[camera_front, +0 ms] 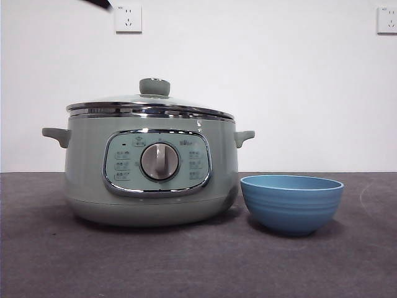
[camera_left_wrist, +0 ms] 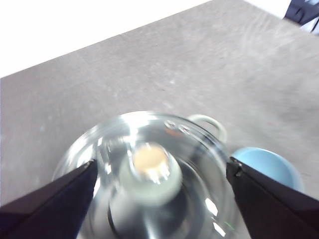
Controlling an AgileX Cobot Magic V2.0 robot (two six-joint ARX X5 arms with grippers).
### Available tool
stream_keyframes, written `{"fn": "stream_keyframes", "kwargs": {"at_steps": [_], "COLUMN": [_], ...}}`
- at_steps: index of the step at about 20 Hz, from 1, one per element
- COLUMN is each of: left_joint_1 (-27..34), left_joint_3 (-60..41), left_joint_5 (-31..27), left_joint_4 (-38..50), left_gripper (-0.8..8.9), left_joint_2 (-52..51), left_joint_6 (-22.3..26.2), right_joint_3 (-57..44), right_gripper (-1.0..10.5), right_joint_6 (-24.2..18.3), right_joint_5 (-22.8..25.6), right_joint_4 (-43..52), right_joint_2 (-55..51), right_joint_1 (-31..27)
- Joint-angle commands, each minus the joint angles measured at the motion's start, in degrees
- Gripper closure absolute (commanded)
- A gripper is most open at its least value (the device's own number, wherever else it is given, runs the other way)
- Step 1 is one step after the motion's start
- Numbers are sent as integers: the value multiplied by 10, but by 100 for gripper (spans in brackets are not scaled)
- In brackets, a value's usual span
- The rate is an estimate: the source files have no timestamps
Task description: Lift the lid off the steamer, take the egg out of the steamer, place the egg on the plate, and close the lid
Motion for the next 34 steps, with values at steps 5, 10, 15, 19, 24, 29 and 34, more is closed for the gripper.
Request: {"fn": "stream_keyframes", "kwargs": {"at_steps": [5, 10, 15, 19, 24, 29, 34], "left_joint_1": [-1, -1, -2, -2, -2, -2, -2], "left_joint_3": [-3, -3, -3, -3, -3, -3, -3], "left_joint_5": [45, 79, 111, 112, 112, 112, 112], "left_joint_4": [-130, -205, -261, -274, -274, -274, -274], "left_gripper": [374, 378, 714, 819, 818, 817, 817], "left_joint_2": [-125, -177, -192, -193, -192, -192, -191], "left_joint_6": [-62, -64, -63, -59, -59, -59, -59], "right_joint_3": [1, 1, 1, 1, 1, 1, 1], "right_gripper": [385, 501, 816, 954, 946, 946, 946], "right_joint_6": [16, 31, 32, 32, 32, 32, 32], "right_joint_5": [-105, -181, -198, -197, -195, -194, -193], "right_joint_4": [-87, -135, -165, -179, -179, -179, -179], "right_joint_2": [0, 2, 2, 2, 2, 2, 2], "right_joint_1": [1, 1, 1, 1, 1, 1, 1]}}
